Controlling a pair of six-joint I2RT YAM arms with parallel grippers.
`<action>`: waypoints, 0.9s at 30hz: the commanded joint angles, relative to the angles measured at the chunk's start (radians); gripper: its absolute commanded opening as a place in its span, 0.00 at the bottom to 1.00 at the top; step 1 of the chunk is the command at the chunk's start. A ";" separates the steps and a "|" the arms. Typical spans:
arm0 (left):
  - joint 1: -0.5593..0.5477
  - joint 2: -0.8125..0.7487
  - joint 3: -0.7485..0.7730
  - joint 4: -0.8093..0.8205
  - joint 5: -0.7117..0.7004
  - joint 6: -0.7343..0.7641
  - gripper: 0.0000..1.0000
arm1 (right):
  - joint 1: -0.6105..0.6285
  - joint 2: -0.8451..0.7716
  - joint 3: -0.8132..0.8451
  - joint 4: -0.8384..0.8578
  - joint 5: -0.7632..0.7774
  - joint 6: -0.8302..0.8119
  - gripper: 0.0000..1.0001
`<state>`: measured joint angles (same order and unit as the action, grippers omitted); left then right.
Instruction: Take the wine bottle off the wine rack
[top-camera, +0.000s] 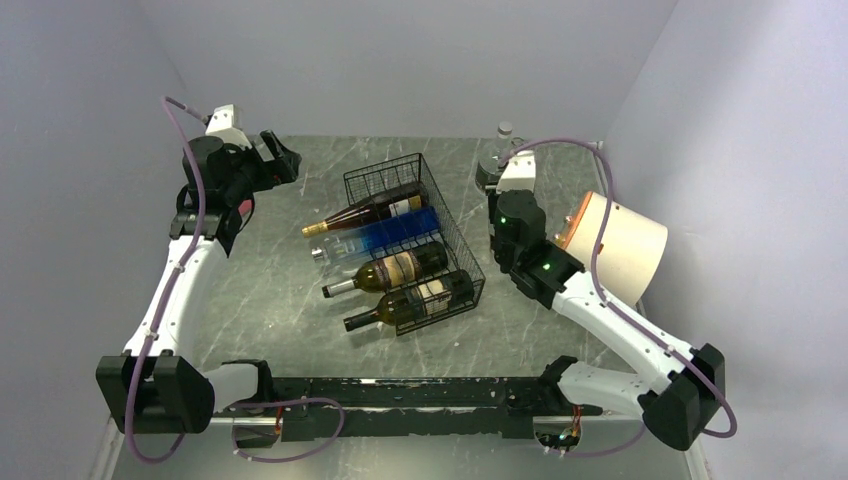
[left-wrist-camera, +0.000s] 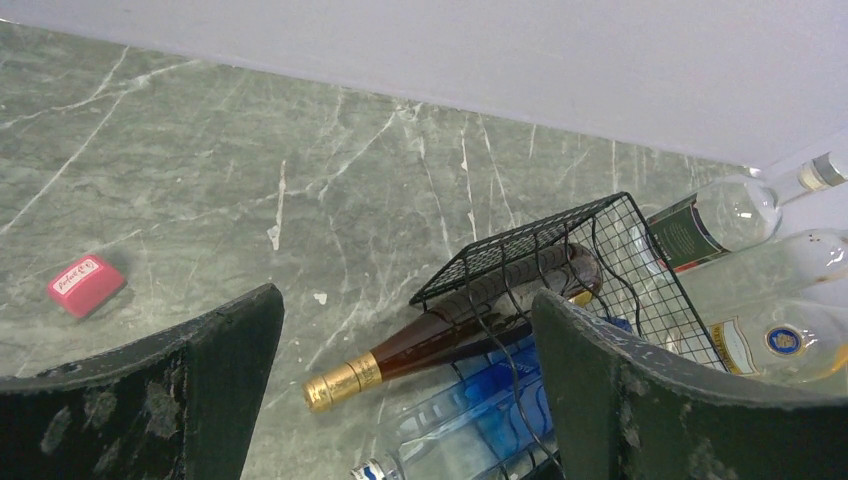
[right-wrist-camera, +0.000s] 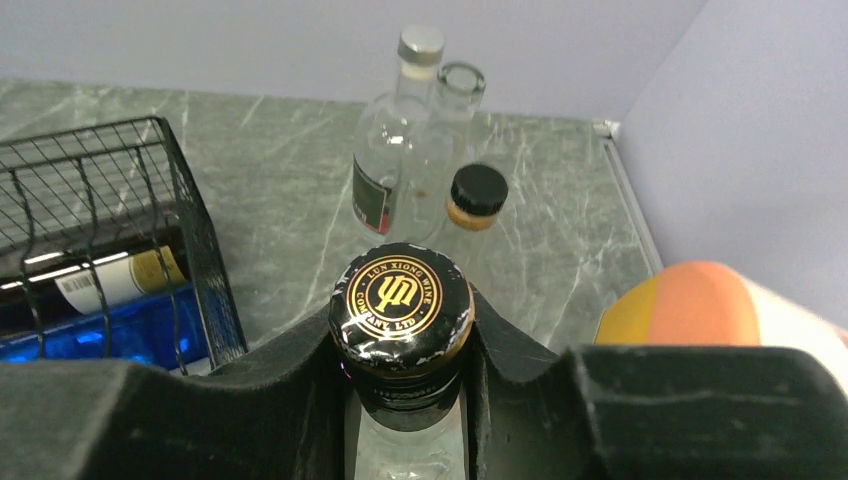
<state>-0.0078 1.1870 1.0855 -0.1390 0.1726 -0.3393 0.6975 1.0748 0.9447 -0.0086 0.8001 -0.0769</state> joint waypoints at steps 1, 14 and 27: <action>0.008 0.003 0.025 0.022 0.023 -0.010 0.97 | -0.024 0.013 -0.043 0.184 0.060 0.087 0.00; 0.008 0.003 0.025 0.027 0.038 -0.012 0.97 | -0.125 0.015 -0.192 0.343 0.026 0.193 0.00; 0.008 0.008 0.025 0.026 0.041 -0.014 0.96 | -0.139 0.009 -0.241 0.351 0.046 0.192 0.07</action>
<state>-0.0078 1.1954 1.0855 -0.1387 0.1852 -0.3416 0.5652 1.1210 0.6971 0.2577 0.8131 0.1188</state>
